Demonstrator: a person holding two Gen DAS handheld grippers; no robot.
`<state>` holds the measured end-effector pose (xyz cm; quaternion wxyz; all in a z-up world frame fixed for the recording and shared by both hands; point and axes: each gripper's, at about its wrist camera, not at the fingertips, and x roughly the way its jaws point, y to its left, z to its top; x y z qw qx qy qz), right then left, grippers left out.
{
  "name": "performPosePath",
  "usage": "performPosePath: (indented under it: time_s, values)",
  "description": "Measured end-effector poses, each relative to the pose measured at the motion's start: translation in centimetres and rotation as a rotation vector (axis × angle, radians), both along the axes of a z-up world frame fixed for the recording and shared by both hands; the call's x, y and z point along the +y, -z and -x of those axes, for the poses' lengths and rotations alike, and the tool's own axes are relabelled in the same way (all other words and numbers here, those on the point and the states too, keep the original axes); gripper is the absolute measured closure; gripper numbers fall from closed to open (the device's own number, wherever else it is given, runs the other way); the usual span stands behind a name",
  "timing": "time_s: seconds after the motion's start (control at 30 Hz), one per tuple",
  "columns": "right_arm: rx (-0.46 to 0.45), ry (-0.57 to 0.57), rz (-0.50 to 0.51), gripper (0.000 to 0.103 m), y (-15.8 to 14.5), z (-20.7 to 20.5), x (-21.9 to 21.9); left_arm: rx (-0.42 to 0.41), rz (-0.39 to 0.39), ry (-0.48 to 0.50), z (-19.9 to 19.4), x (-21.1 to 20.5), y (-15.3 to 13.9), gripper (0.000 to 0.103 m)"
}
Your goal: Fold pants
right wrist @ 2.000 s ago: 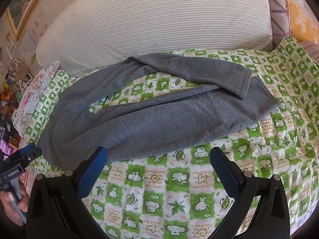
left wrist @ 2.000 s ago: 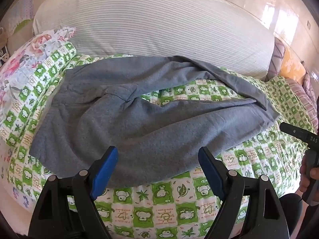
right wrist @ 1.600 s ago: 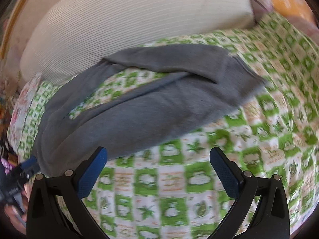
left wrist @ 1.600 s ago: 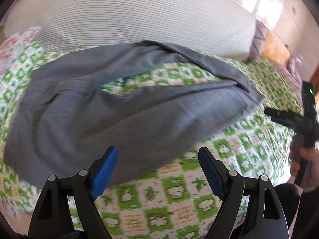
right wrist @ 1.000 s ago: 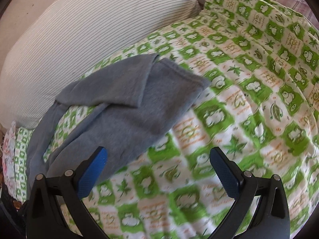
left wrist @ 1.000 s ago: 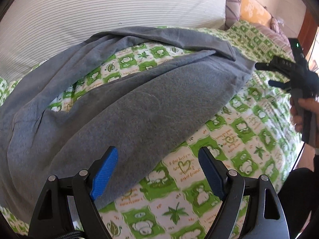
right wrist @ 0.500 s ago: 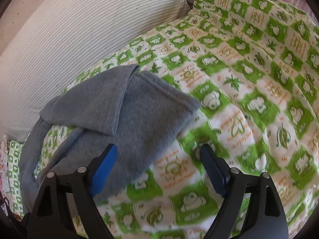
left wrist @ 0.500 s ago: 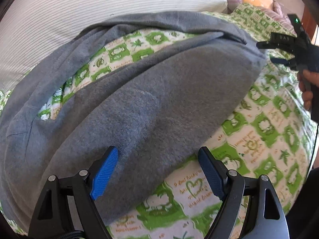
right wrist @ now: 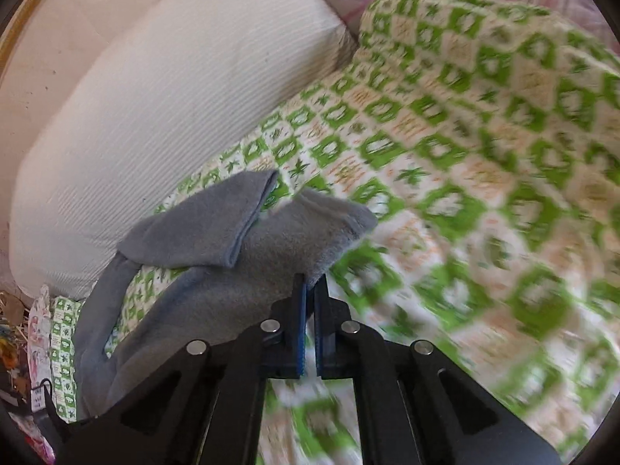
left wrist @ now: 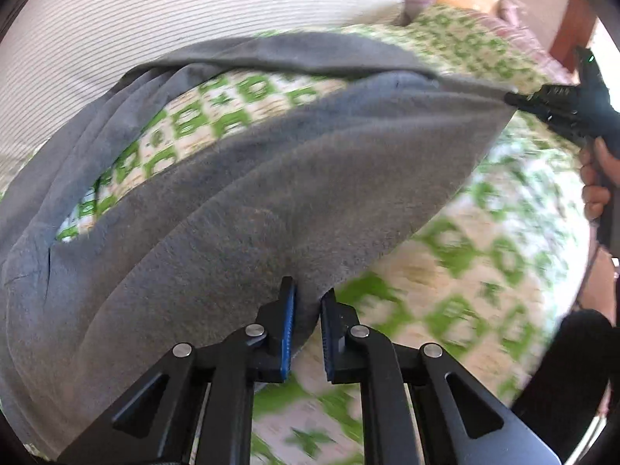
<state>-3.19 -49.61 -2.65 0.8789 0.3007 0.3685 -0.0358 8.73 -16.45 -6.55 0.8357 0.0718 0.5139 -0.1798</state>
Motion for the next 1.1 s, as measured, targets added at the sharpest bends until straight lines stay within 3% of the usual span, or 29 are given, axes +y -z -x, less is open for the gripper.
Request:
performPosePath:
  time_s: [0.17, 0.23, 0.3, 0.37, 0.43, 0.5, 0.53, 0.73, 1.1]
  values:
    - [0.022, 0.064, 0.012, 0.099, 0.0, 4.4, -2.8, 0.05, 0.06, 0.095, 2.0, -1.7, -0.2, 0.092]
    - [0.089, 0.06, 0.017, 0.099, 1.4, 4.7, -3.7, 0.075, 0.027, 0.103, 1.8, -2.7, 1.1, 0.091]
    - [0.181, 0.068, -0.002, 0.091, 3.1, 4.6, -4.3, 0.098, 0.032, 0.096, 1.7, -2.8, 1.7, 0.088]
    - [0.229, 0.094, 0.018, 0.086, 3.3, 5.2, -4.6, 0.1, 0.054, 0.096, 1.9, -2.4, 1.3, 0.077]
    - [0.205, 0.129, 0.049, 0.078, 2.5, 6.2, -4.8, 0.083, 0.063, 0.094, 2.2, -1.7, 0.0, 0.06]
    - [0.174, 0.163, 0.109, 0.048, 1.2, 6.8, -4.6, 0.051, 0.063, 0.098, 2.2, -0.7, -1.2, 0.056]
    - [0.153, 0.162, 0.133, 0.044, 0.7, 6.9, -4.3, 0.036, 0.062, 0.098, 2.0, -0.1, -1.9, 0.056]
    - [0.022, -0.044, 0.232, 0.043, -1.8, 3.5, -0.3, -0.016, 0.042, 0.037, -1.5, 3.3, -4.0, 0.056]
    - [0.015, -0.302, 0.374, 0.043, -0.8, -5.7, 8.9, -0.074, -0.092, -0.081, -10.7, 10.0, -4.6, 0.056]
